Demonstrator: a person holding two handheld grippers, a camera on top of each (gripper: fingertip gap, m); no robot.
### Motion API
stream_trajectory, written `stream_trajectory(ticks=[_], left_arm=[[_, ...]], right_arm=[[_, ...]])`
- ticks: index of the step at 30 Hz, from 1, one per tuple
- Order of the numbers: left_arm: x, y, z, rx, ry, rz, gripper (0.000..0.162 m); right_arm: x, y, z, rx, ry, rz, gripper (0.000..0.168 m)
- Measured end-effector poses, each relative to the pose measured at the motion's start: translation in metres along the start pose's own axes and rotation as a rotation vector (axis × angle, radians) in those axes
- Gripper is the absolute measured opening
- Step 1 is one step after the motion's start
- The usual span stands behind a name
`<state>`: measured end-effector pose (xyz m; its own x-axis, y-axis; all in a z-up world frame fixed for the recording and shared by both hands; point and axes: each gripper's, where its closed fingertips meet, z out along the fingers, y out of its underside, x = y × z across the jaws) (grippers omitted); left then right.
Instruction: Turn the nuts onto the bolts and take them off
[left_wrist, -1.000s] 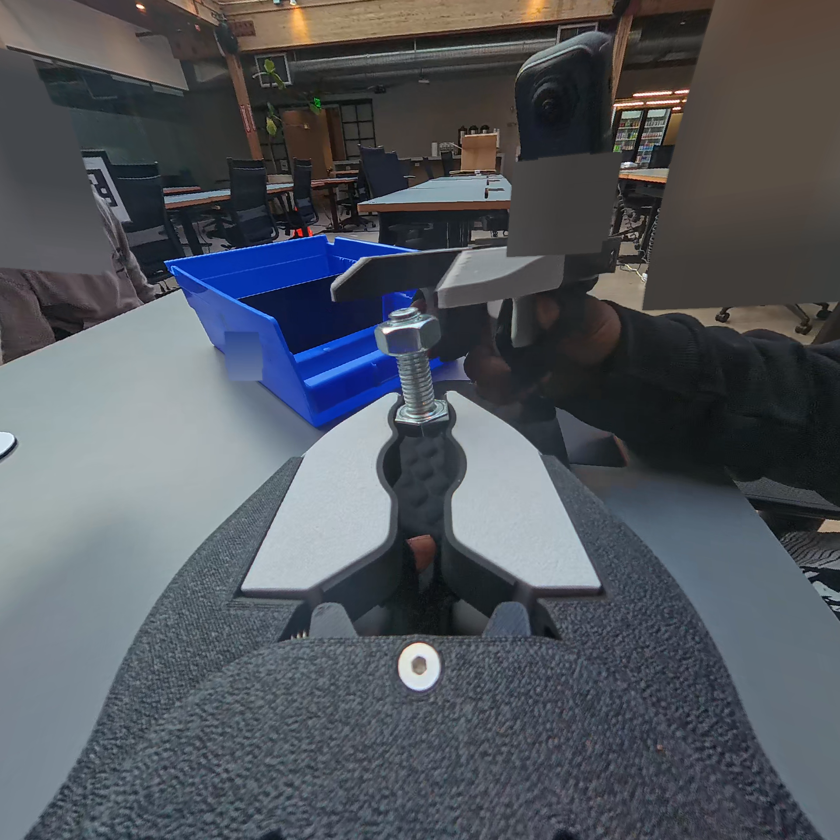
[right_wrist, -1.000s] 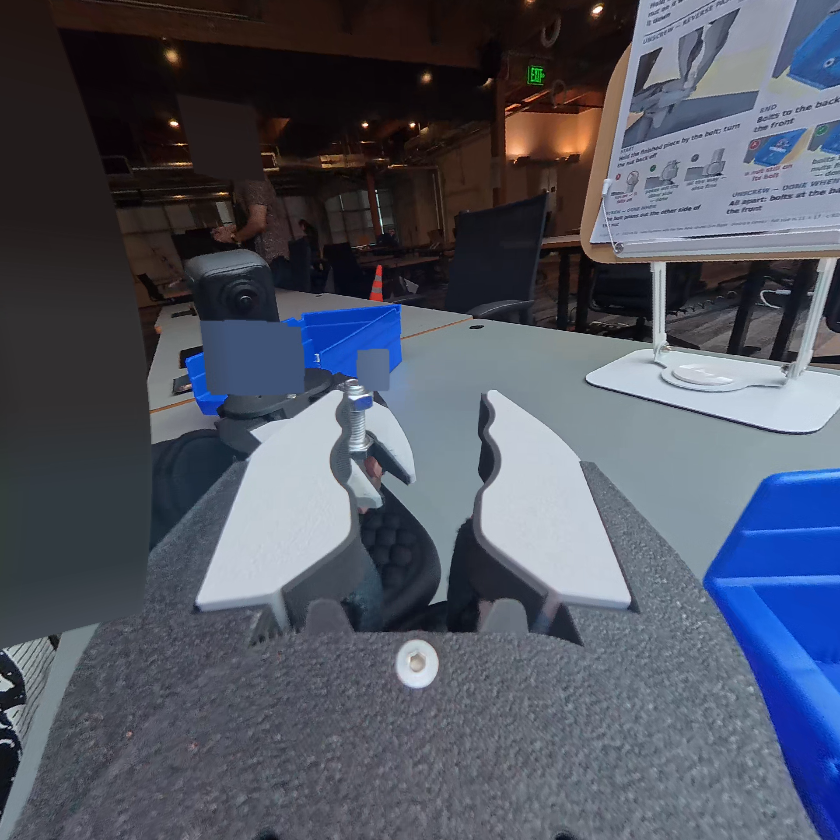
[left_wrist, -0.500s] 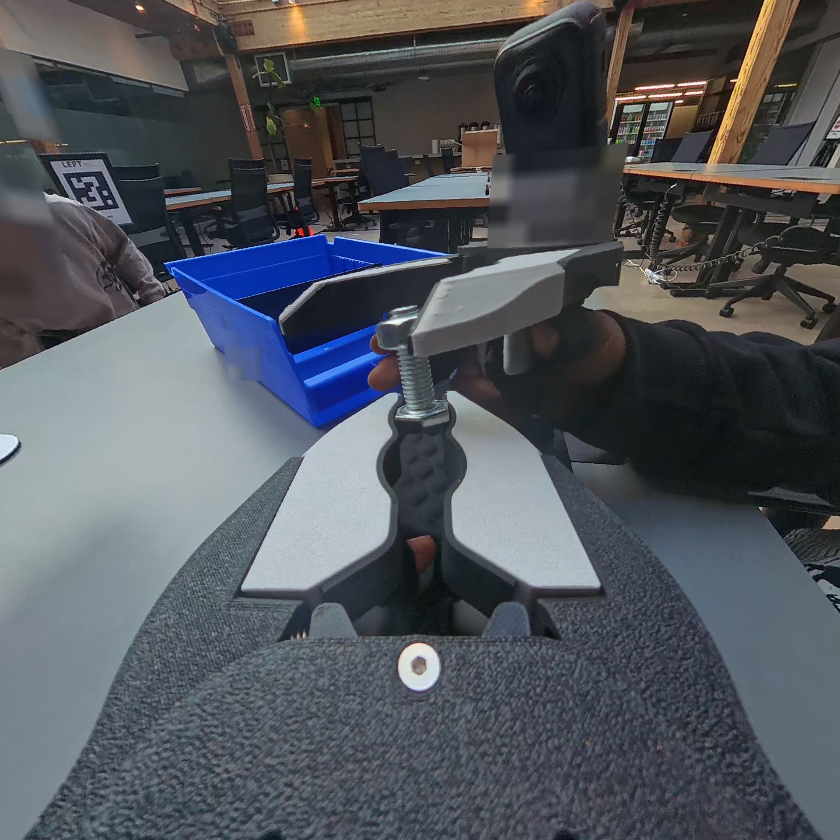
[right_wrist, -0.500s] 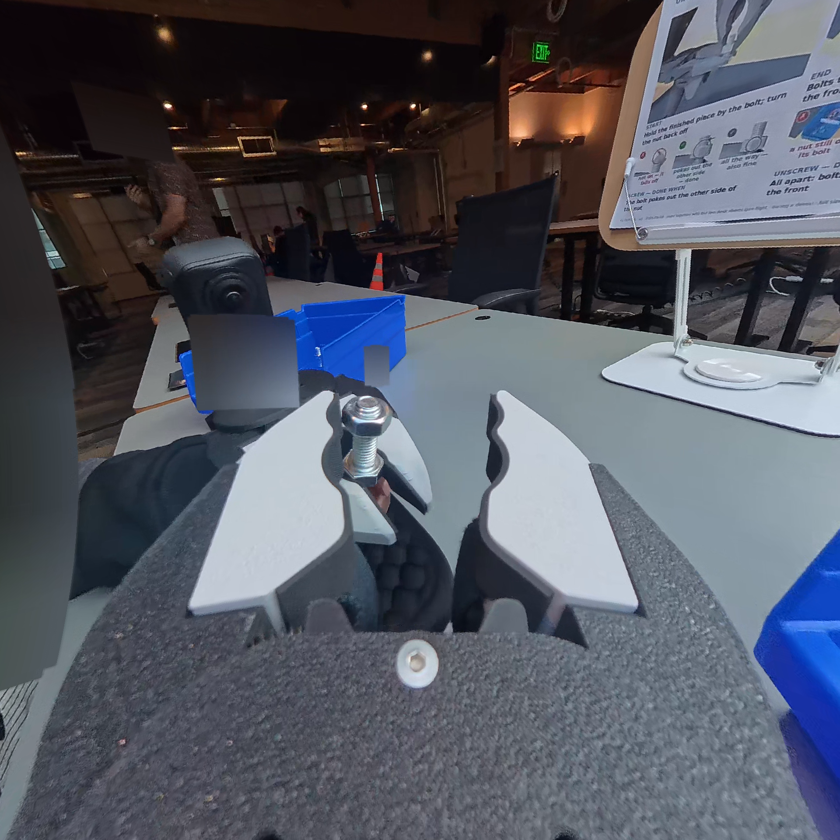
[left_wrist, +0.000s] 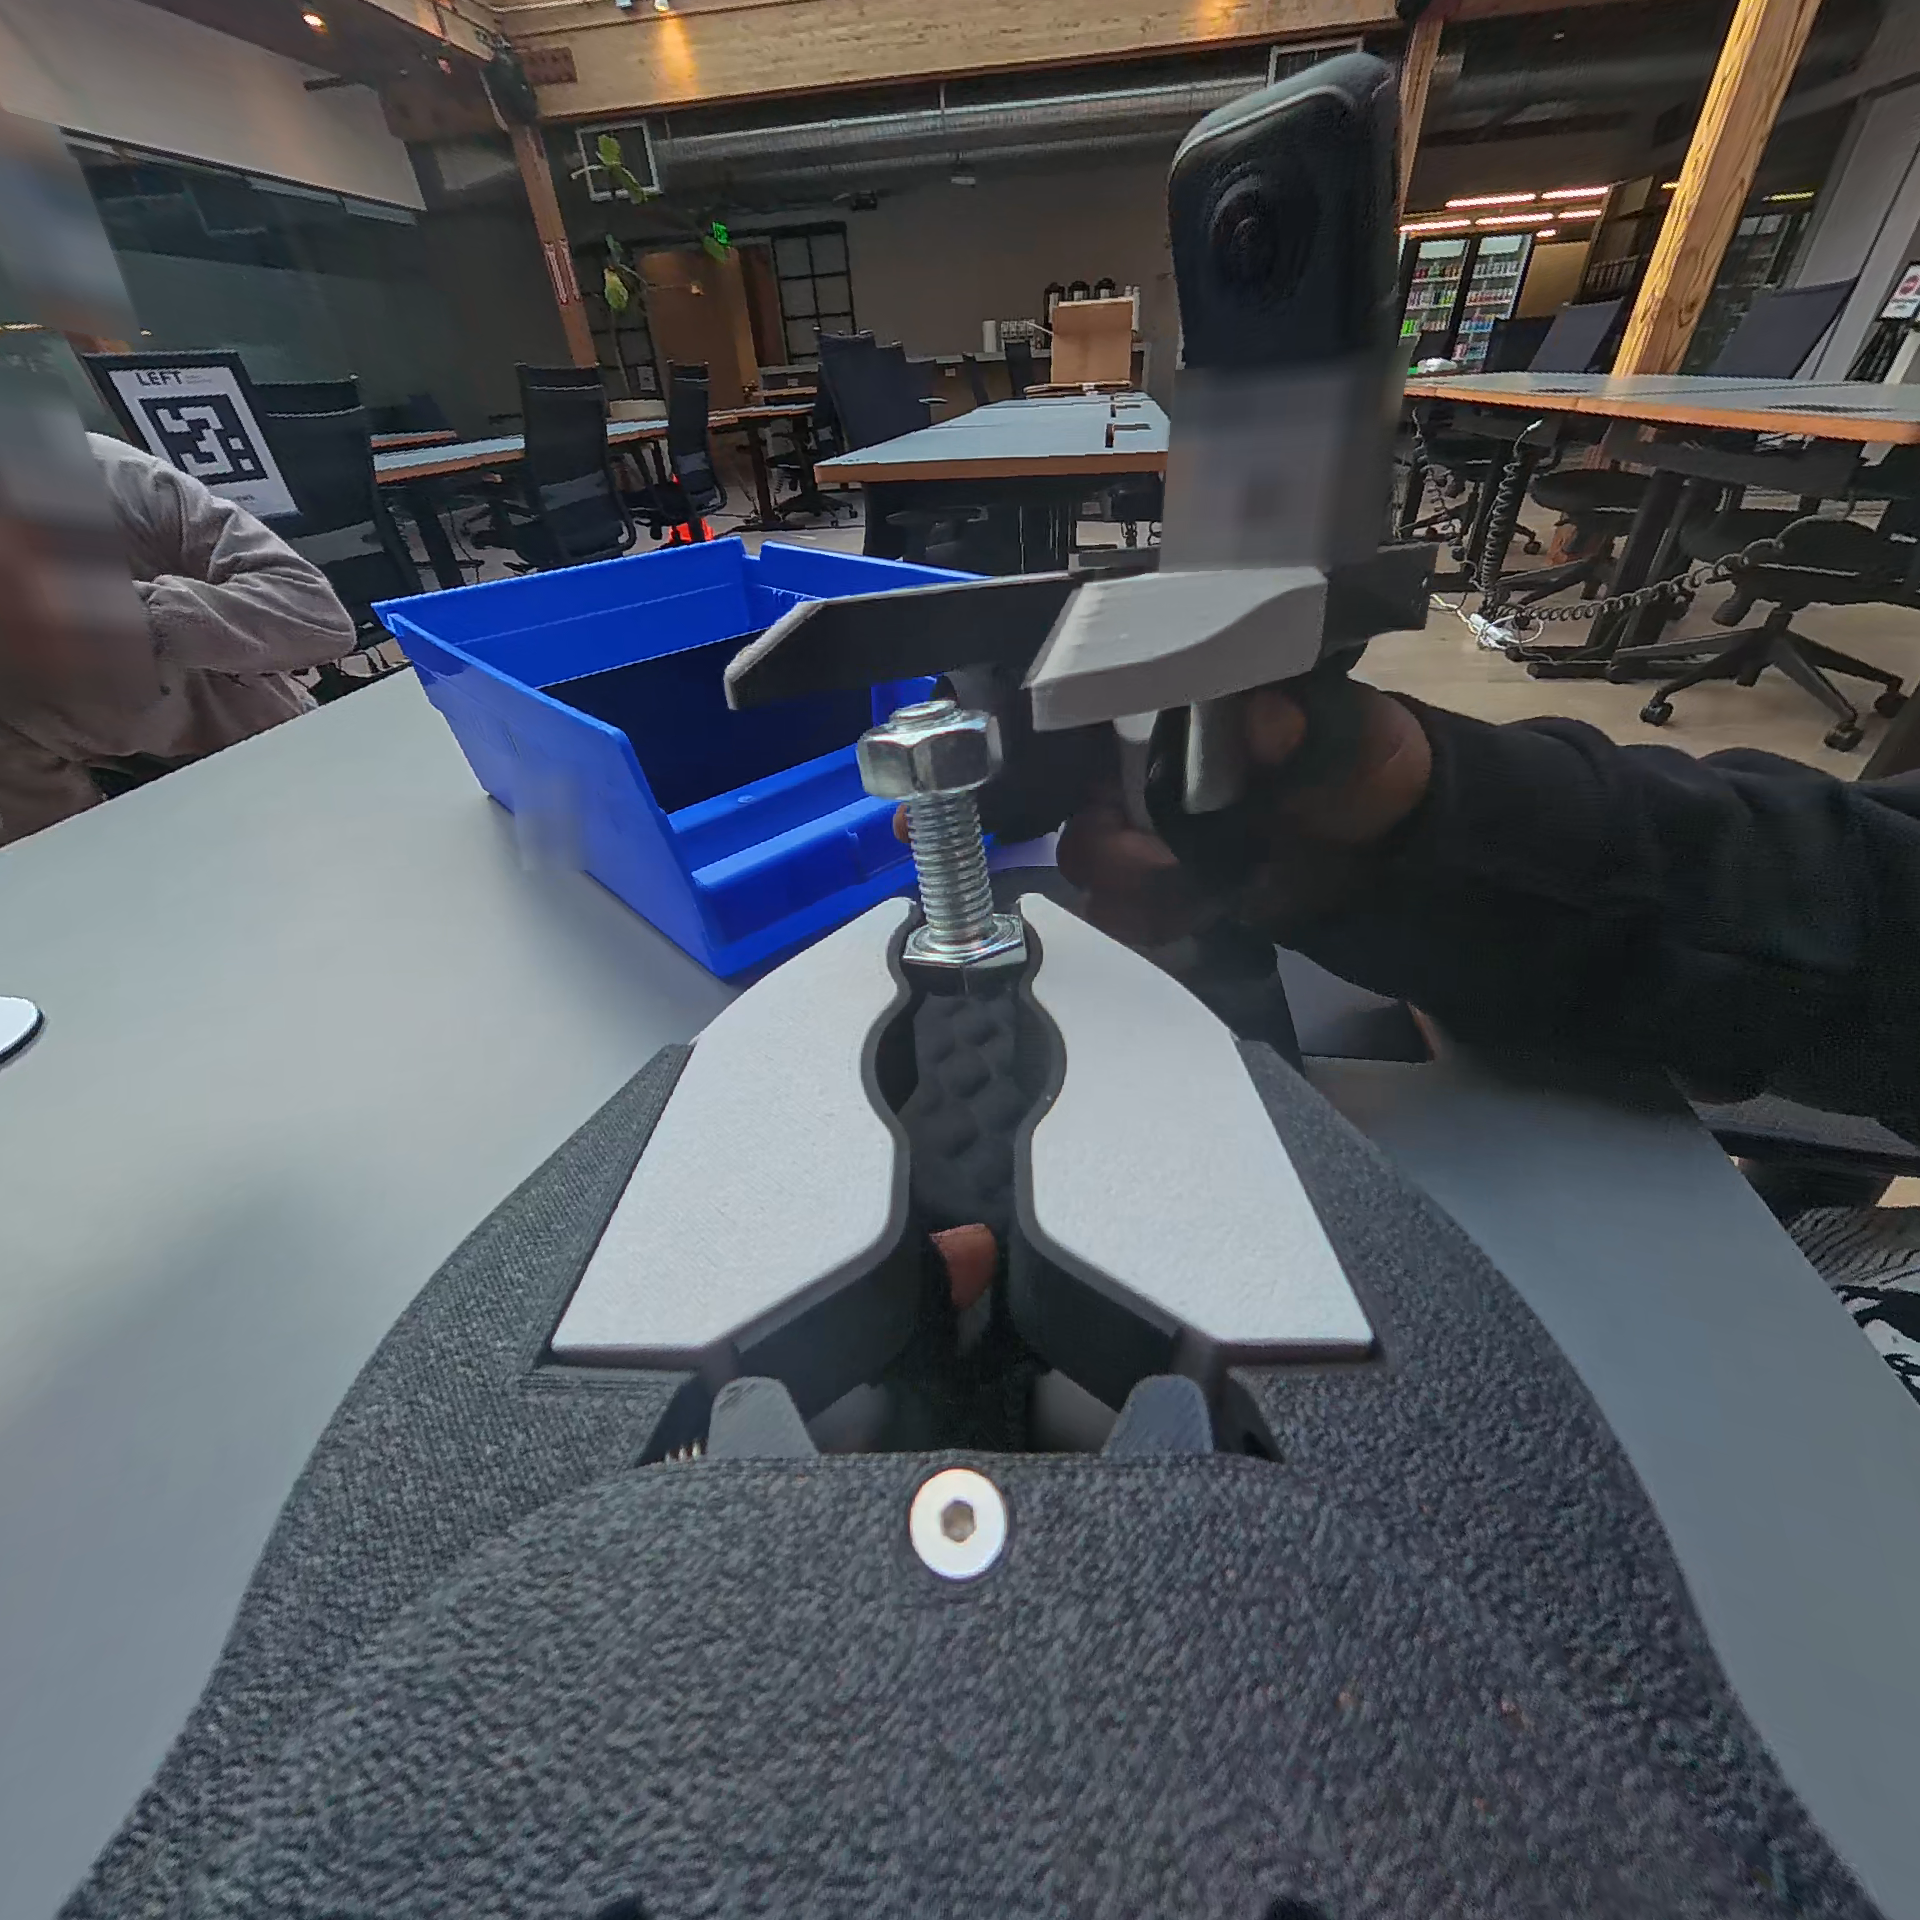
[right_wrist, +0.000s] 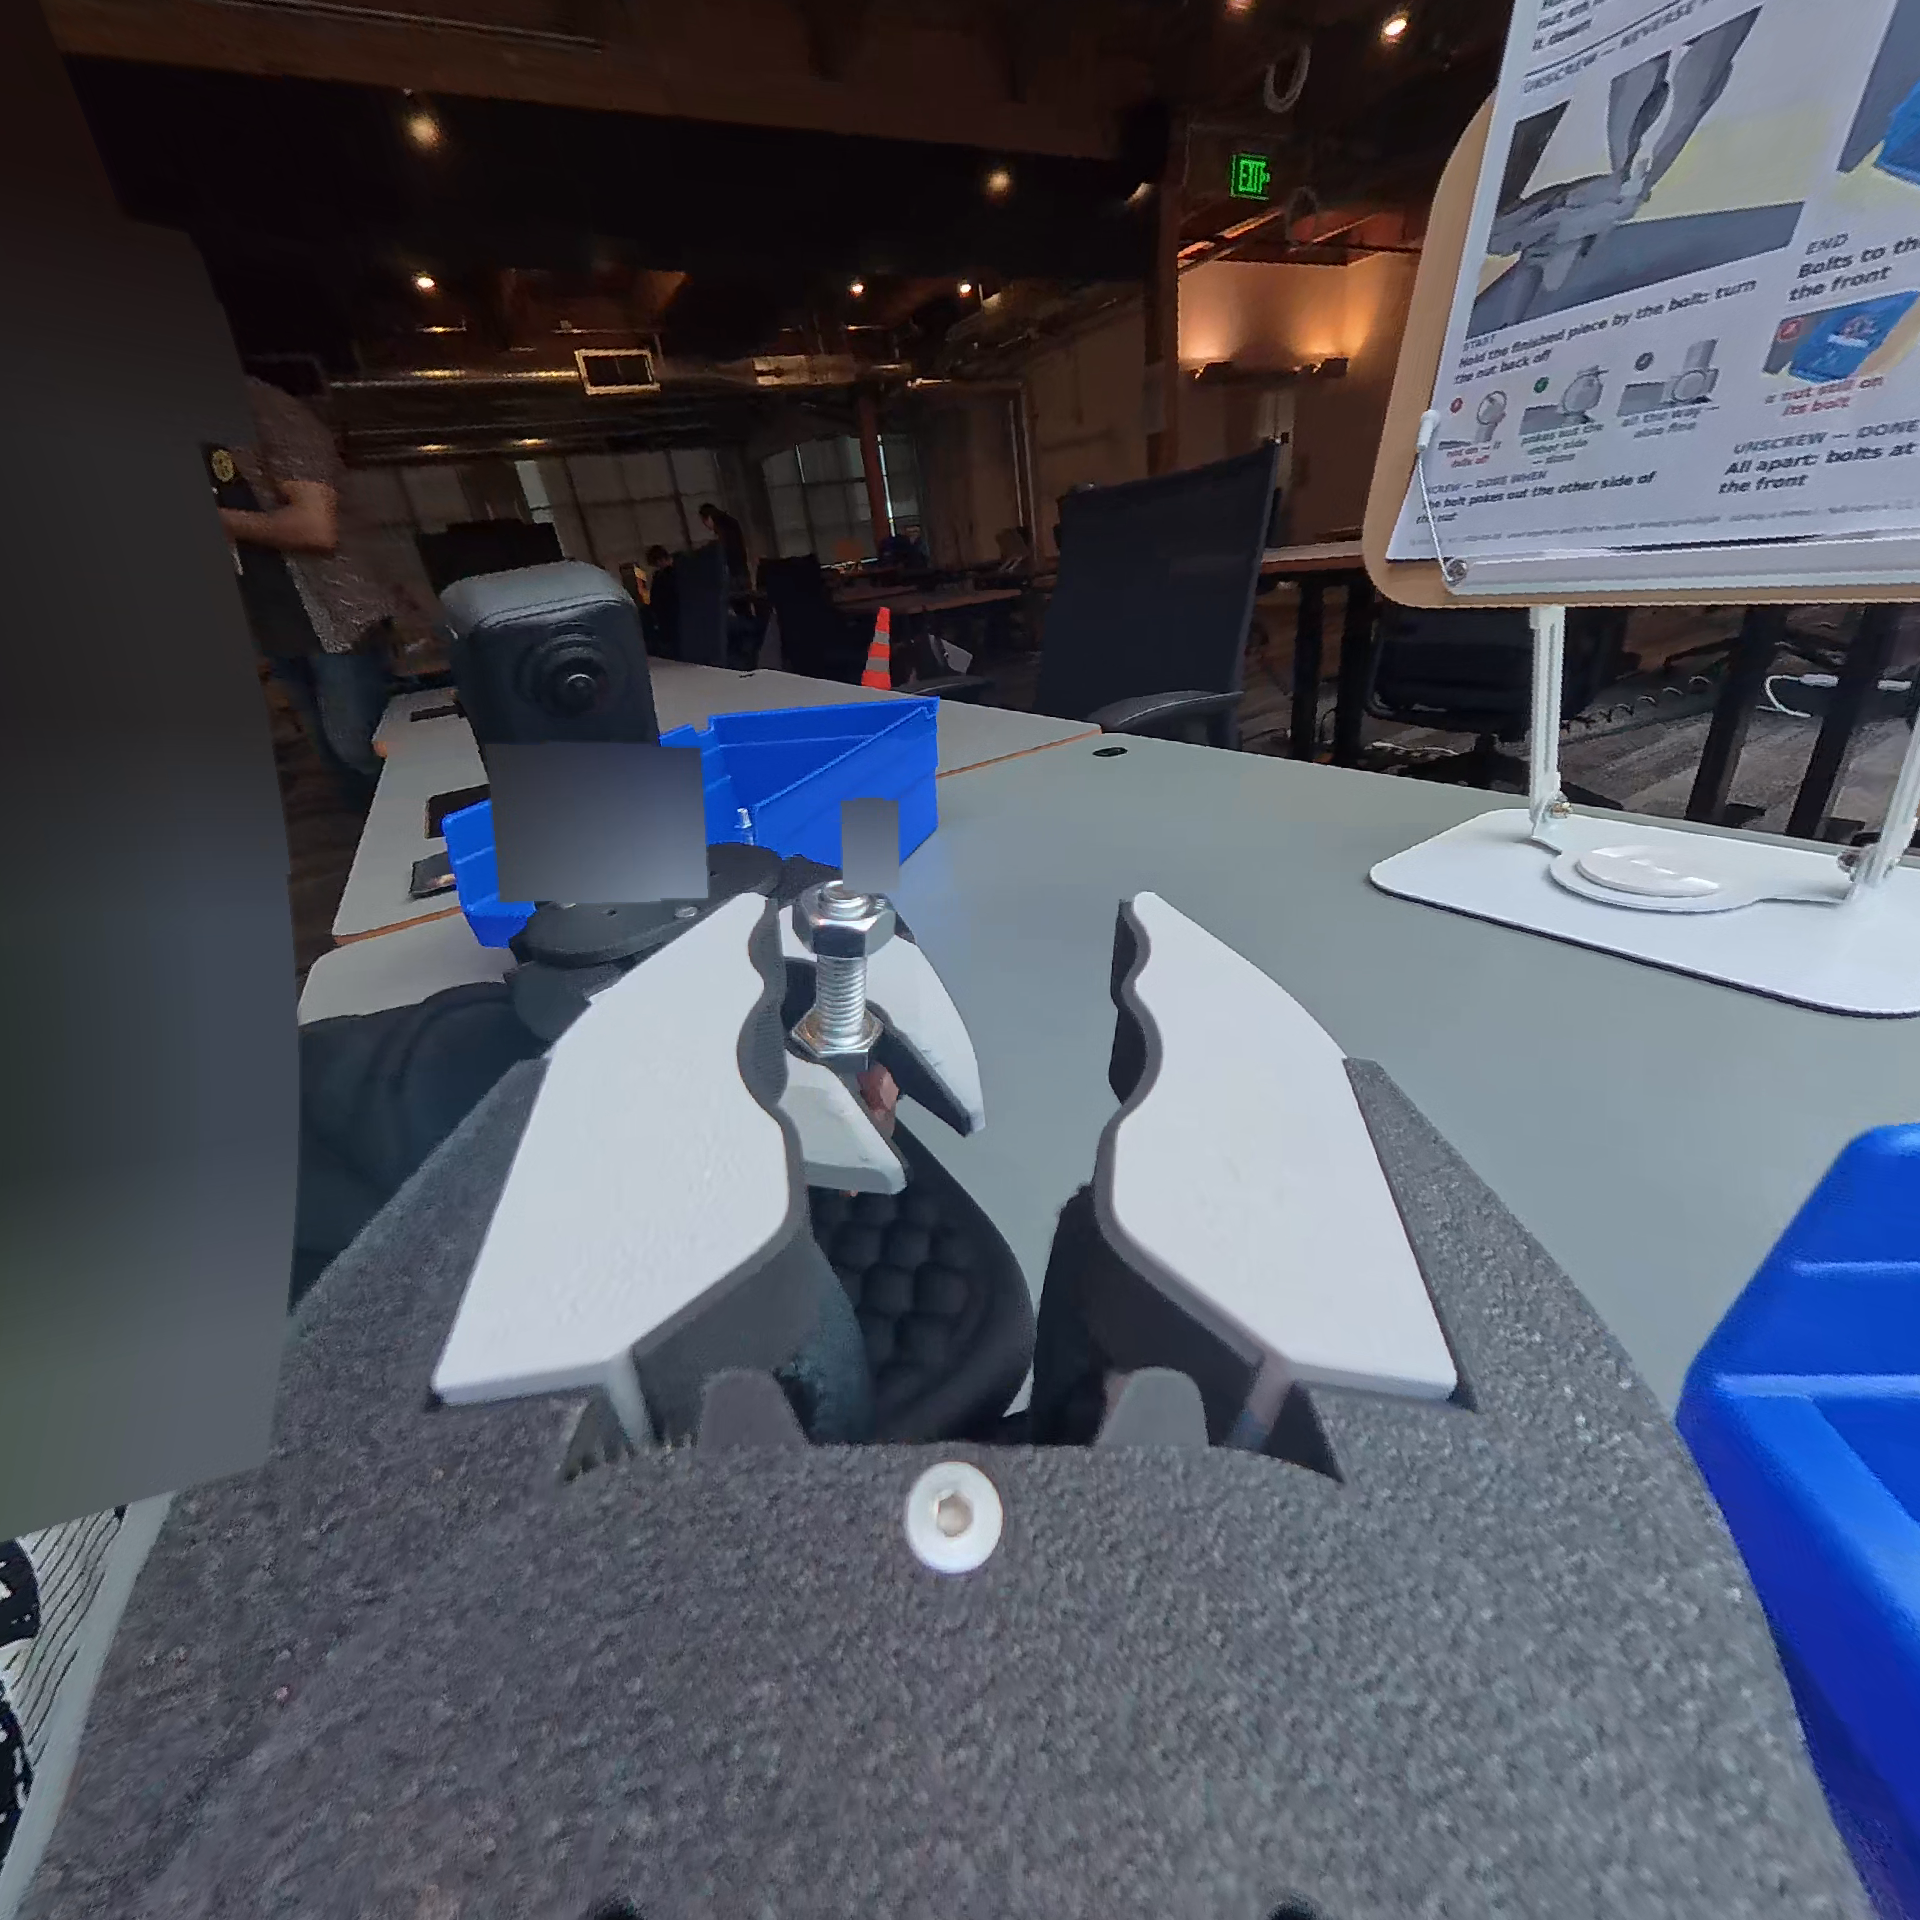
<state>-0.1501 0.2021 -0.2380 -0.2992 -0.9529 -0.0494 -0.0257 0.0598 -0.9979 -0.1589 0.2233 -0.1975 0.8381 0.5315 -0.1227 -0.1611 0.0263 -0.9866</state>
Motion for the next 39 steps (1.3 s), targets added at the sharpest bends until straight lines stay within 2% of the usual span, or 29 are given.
stream_trajectory(ticks=[7, 14, 20, 25, 32, 39], left_arm=[[0.0, 0.0, 0.0, 0.003, 0.003, -0.001, 0.014], [-0.001, -0.001, -0.001, 0.01, -0.003, -0.007, 0.014], [-0.001, -0.002, -0.001, 0.012, 0.0, -0.006, 0.014], [-0.001, -0.002, -0.001, 0.014, 0.0, -0.011, 0.014], [0.0, -0.002, -0.001, 0.014, 0.0, 0.0, 0.014], [0.0, -0.004, -0.002, 0.024, 0.001, -0.004, 0.014]], right_arm=[[-0.002, 0.004, 0.019, -0.029, 0.003, -0.018, 0.061], [0.005, 0.003, 0.001, -0.019, 0.033, -0.021, 0.061], [0.016, 0.0, -0.01, 0.0, 0.072, -0.015, 0.055], [0.0, -0.003, 0.005, 0.004, -0.015, 0.0, 0.063], [-0.004, 0.003, 0.026, -0.042, -0.004, -0.016, 0.062], [0.001, 0.001, 0.01, -0.024, 0.014, -0.014, 0.061]])
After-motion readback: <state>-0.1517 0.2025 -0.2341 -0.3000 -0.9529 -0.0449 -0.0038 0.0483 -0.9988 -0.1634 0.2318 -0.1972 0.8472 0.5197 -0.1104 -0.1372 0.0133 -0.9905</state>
